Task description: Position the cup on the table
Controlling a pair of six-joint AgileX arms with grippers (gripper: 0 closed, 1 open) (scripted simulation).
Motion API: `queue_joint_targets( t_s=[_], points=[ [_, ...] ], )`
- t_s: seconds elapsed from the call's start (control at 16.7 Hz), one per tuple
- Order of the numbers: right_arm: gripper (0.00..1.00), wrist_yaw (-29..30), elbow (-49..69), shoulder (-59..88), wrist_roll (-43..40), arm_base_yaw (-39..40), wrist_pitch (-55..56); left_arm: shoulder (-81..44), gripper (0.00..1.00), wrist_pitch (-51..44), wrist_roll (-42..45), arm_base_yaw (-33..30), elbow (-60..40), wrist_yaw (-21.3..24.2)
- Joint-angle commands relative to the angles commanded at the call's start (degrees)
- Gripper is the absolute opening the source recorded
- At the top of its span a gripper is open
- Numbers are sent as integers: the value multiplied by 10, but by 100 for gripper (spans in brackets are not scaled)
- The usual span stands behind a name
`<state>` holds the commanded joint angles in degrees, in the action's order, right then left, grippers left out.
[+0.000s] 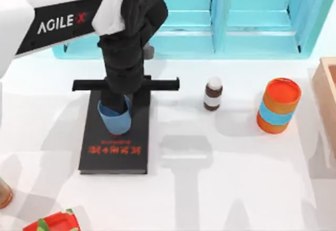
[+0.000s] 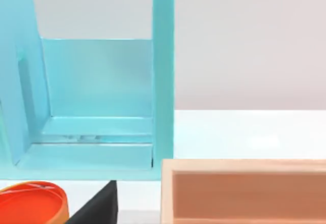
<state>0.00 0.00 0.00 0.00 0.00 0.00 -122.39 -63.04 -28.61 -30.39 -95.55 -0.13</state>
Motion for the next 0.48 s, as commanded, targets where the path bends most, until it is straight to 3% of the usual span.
queue_joint_targets(
  t_s=[0.48],
  points=[
    [100, 0, 0, 0, 0, 0, 0, 17, 0, -81, -1, 0, -64, 1]
  ],
)
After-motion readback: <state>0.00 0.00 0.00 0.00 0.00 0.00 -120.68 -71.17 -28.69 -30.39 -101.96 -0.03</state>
